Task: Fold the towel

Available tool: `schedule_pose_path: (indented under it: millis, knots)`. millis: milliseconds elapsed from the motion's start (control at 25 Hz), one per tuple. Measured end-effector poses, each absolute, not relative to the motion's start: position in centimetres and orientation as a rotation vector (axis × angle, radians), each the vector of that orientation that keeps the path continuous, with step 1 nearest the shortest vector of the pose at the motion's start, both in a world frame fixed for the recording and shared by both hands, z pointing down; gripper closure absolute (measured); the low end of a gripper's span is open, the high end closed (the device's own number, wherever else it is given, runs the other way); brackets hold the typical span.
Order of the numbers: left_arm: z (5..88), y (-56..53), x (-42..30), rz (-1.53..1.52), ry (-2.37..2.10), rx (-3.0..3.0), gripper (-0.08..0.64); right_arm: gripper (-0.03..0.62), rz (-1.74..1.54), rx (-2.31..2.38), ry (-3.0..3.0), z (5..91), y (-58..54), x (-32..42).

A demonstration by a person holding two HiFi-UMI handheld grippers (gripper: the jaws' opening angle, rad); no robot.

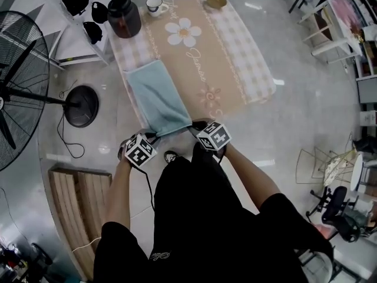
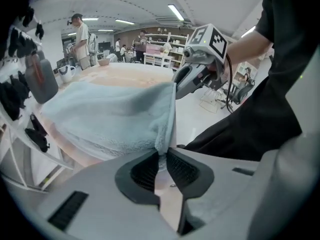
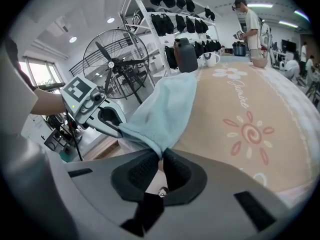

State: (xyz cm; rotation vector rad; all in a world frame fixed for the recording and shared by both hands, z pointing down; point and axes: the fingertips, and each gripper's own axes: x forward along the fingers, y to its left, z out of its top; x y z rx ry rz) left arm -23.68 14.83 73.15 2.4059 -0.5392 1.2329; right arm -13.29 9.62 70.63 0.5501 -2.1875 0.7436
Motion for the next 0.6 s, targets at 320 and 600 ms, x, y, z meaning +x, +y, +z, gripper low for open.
schedule_pose_path:
  millis: [320, 600]
  knots:
    - [69.2, 15.0, -23.1, 1.034, -0.577, 2.39, 0.506, 0.563, 0.722, 0.524, -2.208, 67.4, 9.3, -12.5]
    - [66.4, 12.7, -24.2, 0.913, -0.595, 2.365, 0.506, 0.563, 0.717, 0.481, -2.21, 65.0, 7.1, -13.6]
